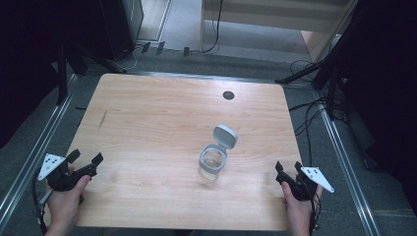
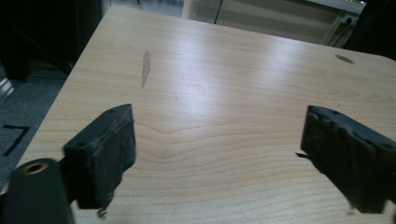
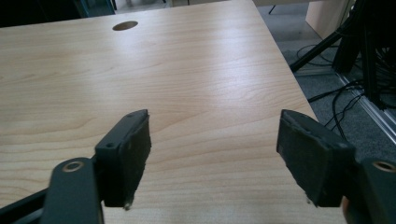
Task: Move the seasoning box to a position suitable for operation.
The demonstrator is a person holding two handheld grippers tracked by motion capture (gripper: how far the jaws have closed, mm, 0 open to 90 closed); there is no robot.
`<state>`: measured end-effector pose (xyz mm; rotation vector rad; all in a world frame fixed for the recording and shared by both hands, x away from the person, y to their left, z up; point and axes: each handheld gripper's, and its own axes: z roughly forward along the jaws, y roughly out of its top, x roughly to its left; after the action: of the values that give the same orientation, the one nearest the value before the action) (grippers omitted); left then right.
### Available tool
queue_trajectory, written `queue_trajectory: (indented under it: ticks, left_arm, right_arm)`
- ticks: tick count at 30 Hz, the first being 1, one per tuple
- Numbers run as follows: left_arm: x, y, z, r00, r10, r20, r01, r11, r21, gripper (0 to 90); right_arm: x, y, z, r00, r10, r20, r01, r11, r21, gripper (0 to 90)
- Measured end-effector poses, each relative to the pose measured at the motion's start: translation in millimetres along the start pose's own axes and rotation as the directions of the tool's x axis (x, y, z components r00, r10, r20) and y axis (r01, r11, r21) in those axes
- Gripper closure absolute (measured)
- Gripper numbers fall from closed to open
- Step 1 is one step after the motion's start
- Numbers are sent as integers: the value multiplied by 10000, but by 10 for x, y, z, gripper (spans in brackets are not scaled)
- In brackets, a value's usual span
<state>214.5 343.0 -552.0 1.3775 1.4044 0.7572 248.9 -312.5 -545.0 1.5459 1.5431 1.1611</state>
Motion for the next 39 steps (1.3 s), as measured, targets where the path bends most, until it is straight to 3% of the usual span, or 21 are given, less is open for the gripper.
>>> queue_trajectory:
  ticks: [4, 8, 9, 11, 12, 13, 14, 16, 19, 21, 24, 25, 26, 29, 33, 34, 35, 36, 37, 38, 39]
  left_arm:
    - [-102, -12, 17, 9991, 422, 35, -422, 9991, 10, 197]
    - [-221, -7, 55, 9978, 408, 532, -409, 9992, 13, 372]
    - [-285, -1, 78, 9957, 499, 783, -502, 9987, 20, 409]
    - [-437, 16, 142, 9850, 456, 1661, -452, 9990, -64, 443]
    - [-437, 16, 142, 9850, 456, 1661, -452, 9990, -64, 460]
    - [-555, 32, 192, 9707, 376, 2375, -375, 9993, -50, 489]
    - [-619, 38, 223, 9661, 414, 2547, -431, 9991, 12, 485]
    - [-747, 47, 288, 9643, 669, 2561, -786, 9963, 356, 488]
    - [-869, 48, 369, 9590, 742, 2736, -976, 9925, 731, 465]
    - [-1073, 61, 497, 9575, 1137, 2652, -1420, 9858, 899, 458]
    - [-1198, 93, 592, 9549, 1099, 2759, -1429, 9844, 1025, 458]
    - [-1322, 136, 690, 9532, 919, 2881, -1302, 9846, 1168, 489]
    - [-1322, 136, 690, 9532, 919, 2881, -1302, 9846, 1168, 487]
    - [-1598, 206, 850, 9418, 863, 3249, -1266, 9864, 1049, 512]
    - [-1896, 224, 943, 9141, 1261, 3854, -1706, 9818, 836, 565]
    - [-1896, 224, 943, 9141, 1261, 3854, -1706, 9818, 836, 571]
    - [-1966, 217, 959, 9067, 1384, 3984, -1840, 9798, 784, 571]
    - [-2098, 197, 992, 8929, 1422, 4272, -1999, 9754, 933, 609]
    - [-2098, 197, 992, 8929, 1422, 4272, -1999, 9754, 933, 618]
    - [-2161, 188, 1006, 8846, 1431, 4439, -2093, 9724, 1035, 618]
    - [-2279, 175, 1015, 8704, 1559, 4671, -2296, 9676, 1050, 636]
  right_arm:
    - [44, -4, 12, 9997, 120, -208, -124, 9997, -192, 365]
    - [164, -13, 12, 9985, 458, -303, -466, 9986, -266, 451]
    - [277, 5, 18, 9962, 394, -779, -415, 9988, -256, 461]
    - [385, 15, 9, 9958, 195, -899, -218, 9995, -247, 497]
    - [439, 23, 5, 9946, 195, -1018, -218, 9995, -220, 506]
    - [490, 28, 1, 9938, 225, -1090, -250, 9995, -211, 507]
    - [537, 32, 0, 9923, 264, -1213, -292, 9993, -218, 507]
    - [632, 38, 7, 9893, 105, -1454, -129, 9998, -157, 510]
    - [779, 45, 6, 9913, -247, -1290, 229, 9996, -152, 519]
    - [874, 69, 7, 9888, -355, -1452, 343, 9994, -105, 528]
    - [973, 96, 14, 9868, -159, -1613, 121, 9996, -243, 553]
    - [1079, 122, 35, 9876, -76, -1571, 38, 9997, -250, 578]
    - [1136, 130, 50, 9903, -143, -1385, 122, 9998, -161, 580]
    - [1263, 137, 86, 9905, -255, -1354, 239, 9996, -134, 612]
    - [1369, 114, 68, 9876, -314, -1539, 273, 9992, -290, 650]
    - [1387, 109, 61, 9868, -333, -1583, 290, 9992, -292, 663]
    - [1387, 109, 61, 9868, -333, -1583, 290, 9992, -292, 663]
    - [1414, 99, 41, 9848, -231, -1724, 183, 9994, -296, 690]
    - [1414, 99, 41, 9848, -231, -1724, 183, 9994, -296, 690]
    - [1425, 95, 34, 9841, -184, -1769, 131, 9994, -308, 709]
    - [1450, 82, 20, 9832, -185, -1817, 129, 9994, -319, 738]
